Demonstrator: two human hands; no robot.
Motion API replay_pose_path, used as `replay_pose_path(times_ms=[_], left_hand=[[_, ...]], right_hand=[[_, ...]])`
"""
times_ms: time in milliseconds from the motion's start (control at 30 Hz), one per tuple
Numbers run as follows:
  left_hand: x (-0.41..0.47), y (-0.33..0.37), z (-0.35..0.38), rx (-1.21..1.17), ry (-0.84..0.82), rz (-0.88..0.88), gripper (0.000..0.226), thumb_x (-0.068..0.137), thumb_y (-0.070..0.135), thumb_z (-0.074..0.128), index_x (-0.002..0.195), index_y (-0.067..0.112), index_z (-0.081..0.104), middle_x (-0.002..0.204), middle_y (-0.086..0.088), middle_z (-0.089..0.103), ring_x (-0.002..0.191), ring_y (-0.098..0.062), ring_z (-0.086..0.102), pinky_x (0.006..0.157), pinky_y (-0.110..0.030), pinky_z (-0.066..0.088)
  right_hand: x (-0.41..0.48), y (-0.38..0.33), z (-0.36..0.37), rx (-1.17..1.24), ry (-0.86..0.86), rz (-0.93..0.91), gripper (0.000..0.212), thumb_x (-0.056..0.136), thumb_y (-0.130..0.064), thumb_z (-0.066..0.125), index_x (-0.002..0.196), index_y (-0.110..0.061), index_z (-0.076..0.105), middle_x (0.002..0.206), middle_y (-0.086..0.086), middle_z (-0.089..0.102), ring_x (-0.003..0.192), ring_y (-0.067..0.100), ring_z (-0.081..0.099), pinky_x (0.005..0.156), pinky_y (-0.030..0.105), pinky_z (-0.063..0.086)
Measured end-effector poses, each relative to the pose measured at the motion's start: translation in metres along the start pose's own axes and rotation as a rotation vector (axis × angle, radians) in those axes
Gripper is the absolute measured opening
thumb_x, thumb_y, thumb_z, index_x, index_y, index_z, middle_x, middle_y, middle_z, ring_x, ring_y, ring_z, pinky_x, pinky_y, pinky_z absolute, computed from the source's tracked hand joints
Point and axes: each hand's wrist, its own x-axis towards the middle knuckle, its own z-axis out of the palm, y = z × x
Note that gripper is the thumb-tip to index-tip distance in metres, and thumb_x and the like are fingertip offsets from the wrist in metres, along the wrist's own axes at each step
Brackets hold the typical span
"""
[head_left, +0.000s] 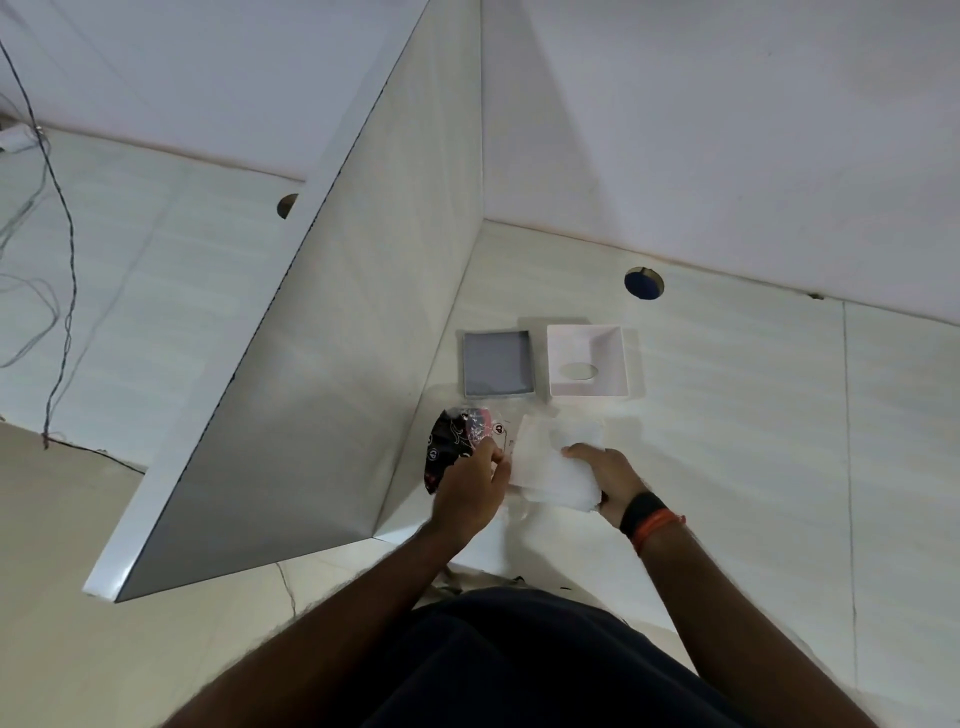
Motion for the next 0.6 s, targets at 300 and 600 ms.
replay_pose_path(times_ms=[300, 600], left_hand=[[0.0, 0.002, -0.005, 0.085, 0.061, 0.071, 0.016, 0.096, 0.026, 0.053, 0.089, 0.012, 0.057, 0.097, -0.003, 0.061, 0.078, -0.021, 0.064, 0.068, -0.037, 0.054], [0.013, -0.005, -0.015, 0.196, 0.117, 0.033, 0.014, 0.091, 0.021, 0.058, 0.095, 0.014, 0.069, 0.083, -0.01, 0.076, 0.079, -0.032, 0.071, 0.068, -0.037, 0.056]], right_hand=[[-0.005, 0.0, 0.024, 0.121, 0.096, -0.093, 0.021, 0.086, -0.024, 0.069, 0.105, -0.014, 0.069, 0.098, 0.013, 0.074, 0.084, 0.034, 0.068, 0.069, 0.042, 0.05], [-0.004, -0.001, 0.026, 0.04, 0.089, -0.086, 0.016, 0.081, -0.02, 0.069, 0.096, -0.012, 0.068, 0.096, 0.019, 0.07, 0.084, 0.033, 0.065, 0.072, 0.041, 0.052]])
